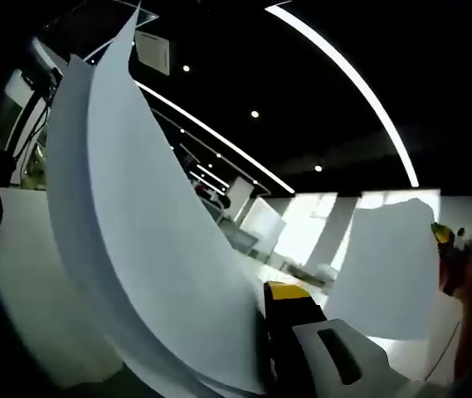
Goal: Organize the stack of printing papers by aligning and flattening the scattered papers on the table
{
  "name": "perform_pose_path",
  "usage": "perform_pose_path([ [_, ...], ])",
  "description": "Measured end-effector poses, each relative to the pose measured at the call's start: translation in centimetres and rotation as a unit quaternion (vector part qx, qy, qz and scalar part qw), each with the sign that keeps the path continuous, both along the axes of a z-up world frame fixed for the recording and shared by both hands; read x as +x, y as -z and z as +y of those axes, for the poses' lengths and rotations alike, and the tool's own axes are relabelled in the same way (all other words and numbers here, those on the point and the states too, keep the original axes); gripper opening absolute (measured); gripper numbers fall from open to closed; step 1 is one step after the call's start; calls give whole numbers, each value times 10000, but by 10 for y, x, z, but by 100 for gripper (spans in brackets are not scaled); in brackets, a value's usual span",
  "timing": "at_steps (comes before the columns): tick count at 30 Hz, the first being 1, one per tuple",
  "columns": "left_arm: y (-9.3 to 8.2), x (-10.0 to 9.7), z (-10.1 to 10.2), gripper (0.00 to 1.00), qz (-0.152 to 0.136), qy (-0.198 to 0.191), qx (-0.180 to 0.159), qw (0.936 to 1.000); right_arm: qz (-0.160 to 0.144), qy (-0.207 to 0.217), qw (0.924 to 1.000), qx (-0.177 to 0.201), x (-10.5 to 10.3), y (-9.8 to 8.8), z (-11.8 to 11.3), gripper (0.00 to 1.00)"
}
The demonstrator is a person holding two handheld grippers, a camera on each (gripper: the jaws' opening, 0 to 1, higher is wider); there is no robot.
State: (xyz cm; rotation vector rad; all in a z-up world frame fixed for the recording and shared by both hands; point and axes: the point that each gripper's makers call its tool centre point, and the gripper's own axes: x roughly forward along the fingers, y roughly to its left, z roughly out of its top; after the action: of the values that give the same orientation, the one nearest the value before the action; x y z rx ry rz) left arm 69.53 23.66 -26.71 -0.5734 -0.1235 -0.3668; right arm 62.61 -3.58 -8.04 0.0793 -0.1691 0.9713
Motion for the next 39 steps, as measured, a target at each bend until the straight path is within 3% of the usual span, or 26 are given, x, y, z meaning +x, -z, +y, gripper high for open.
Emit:
perform_pose_path([
  [14, -3, -2, -2, 13, -15, 10, -16, 10000, -125, -267, 9996, 20, -14, -5, 11, 0],
  [16, -3, -2, -2, 13, -17, 13, -18, 10000, 77, -540, 9985, 76, -17, 1, 17, 0],
  [20, -4, -3, -4, 13, -20, 18, -23, 10000, 69, -721, 9974, 48, -23, 4, 24, 0],
  [25, -5, -3, -5, 13, -19, 18, -25, 10000, 229, -1045, 9937, 340, -29, 1, 26, 0],
  [39, -4, -4, -7, 14, -17, 46, 12, 10000, 301, -1455, 9868, 641, -43, -3, 23, 0],
])
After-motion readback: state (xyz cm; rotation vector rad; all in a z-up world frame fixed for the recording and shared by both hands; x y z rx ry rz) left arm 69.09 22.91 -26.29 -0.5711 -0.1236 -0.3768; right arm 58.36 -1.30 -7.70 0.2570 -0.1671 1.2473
